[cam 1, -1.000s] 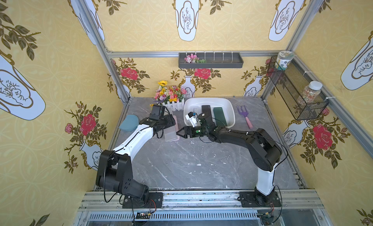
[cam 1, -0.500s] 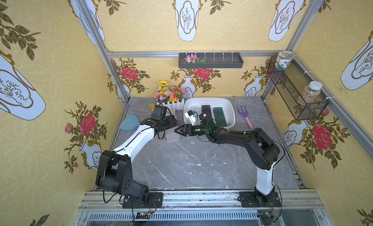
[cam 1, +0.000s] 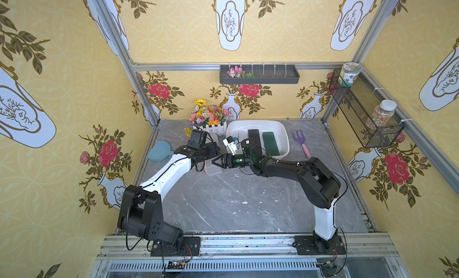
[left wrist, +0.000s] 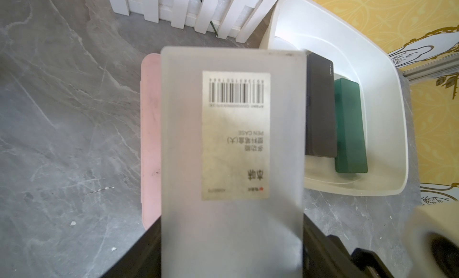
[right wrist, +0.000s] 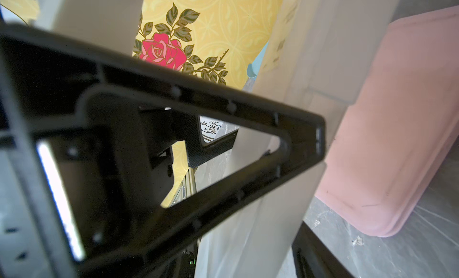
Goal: Put the pencil case into the storage box
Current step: Pick up the pencil case from the center of the board.
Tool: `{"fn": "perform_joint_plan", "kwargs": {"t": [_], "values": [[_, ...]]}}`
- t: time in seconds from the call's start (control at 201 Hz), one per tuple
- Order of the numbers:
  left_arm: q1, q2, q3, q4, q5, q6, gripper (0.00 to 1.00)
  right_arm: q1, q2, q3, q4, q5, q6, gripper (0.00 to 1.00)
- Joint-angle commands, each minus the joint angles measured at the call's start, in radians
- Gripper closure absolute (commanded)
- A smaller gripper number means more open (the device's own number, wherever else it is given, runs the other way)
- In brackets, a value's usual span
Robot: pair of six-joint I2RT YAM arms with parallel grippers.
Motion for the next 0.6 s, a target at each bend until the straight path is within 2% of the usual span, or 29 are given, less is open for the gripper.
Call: {"fn": "perform_joint_plan", "kwargs": {"t": [0.0, 0.254, 0.593], "values": [[0.0, -0.003, 0.003, 0.022, 0.007, -0.005, 0.28, 0.001, -0.01, 0.004, -0.013, 0.03, -0.02, 0.36], [-0.002, -0.007, -0.002, 0.027, 0.012, -0.007, 0.27, 0.0, -0.006, 0.009, -0.025, 0.045, -0.025, 0.46], [-0.004, 0.006, -0.008, 0.04, 0.009, -0.007, 0.27, 0.0, -0.01, 0.01, -0.019, 0.046, -0.016, 0.54]]}}
